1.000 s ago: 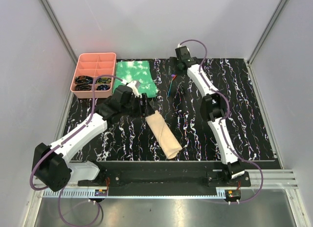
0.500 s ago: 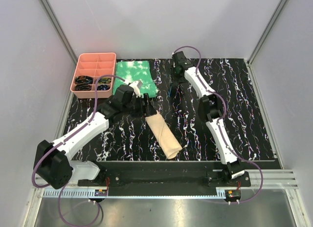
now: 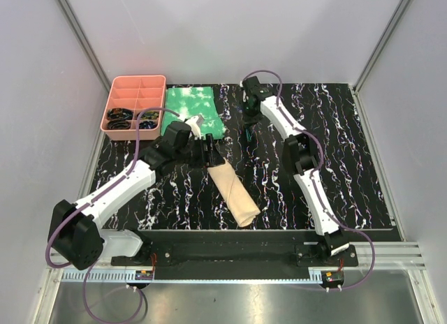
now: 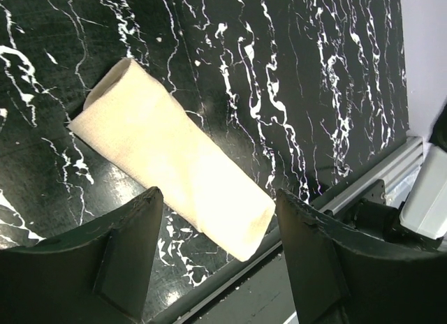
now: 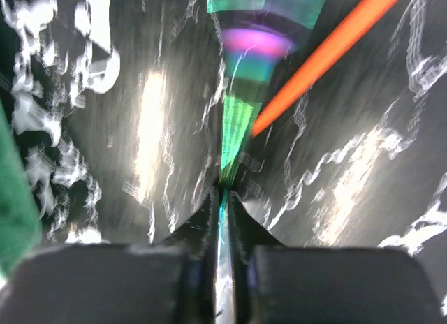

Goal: Fold the napkin into a case and place the utensils inside
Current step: Pick up the fork from the center of the board, then pass from the right arm to the left

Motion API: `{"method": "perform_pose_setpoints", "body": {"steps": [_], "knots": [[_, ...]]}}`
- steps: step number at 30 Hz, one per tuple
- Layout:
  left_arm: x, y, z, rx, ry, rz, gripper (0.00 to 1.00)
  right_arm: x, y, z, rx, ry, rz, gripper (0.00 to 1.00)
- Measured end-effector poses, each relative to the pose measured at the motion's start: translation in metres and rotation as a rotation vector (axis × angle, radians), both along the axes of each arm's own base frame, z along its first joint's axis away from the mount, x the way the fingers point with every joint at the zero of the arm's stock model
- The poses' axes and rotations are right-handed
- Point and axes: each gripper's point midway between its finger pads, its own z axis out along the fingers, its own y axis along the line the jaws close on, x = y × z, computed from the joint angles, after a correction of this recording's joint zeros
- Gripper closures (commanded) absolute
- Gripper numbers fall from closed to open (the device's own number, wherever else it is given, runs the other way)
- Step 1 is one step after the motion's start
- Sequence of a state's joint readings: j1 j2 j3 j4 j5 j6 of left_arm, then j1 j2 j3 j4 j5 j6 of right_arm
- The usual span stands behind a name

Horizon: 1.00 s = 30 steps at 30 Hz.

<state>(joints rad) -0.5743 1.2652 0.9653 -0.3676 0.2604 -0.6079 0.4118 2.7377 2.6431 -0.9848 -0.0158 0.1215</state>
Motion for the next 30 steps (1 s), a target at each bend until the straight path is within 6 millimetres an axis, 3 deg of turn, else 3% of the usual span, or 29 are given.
{"method": "perform_pose_setpoints", "body": {"steps": [7,13,15,19,24,30], "knots": [[-0.003,-0.01,-0.008,-0.031,0.053,-0.032,0.29,-0.064,-0.004,-0.001,0.081,0.164,0.012,1.0],[0.0,-0.034,-0.03,-0.087,0.154,-0.067,0.22,-0.154,-0.031,0.003,0.154,0.247,-0.109,1.0],[0.001,-0.046,-0.038,-0.096,0.18,-0.084,0.21,-0.175,-0.037,0.01,0.203,0.256,-0.172,1.0],[-0.001,-0.079,-0.044,-0.097,0.19,-0.145,0.21,-0.195,-0.036,0.037,0.386,0.196,-0.308,1.0],[-0.013,-0.11,-0.038,-0.111,0.17,-0.22,0.23,-0.201,-0.025,0.086,0.619,0.106,-0.395,1.0],[-0.017,-0.115,-0.044,-0.1,0.184,-0.226,0.32,-0.21,-0.015,0.129,0.834,0.061,-0.44,1.0]]}}
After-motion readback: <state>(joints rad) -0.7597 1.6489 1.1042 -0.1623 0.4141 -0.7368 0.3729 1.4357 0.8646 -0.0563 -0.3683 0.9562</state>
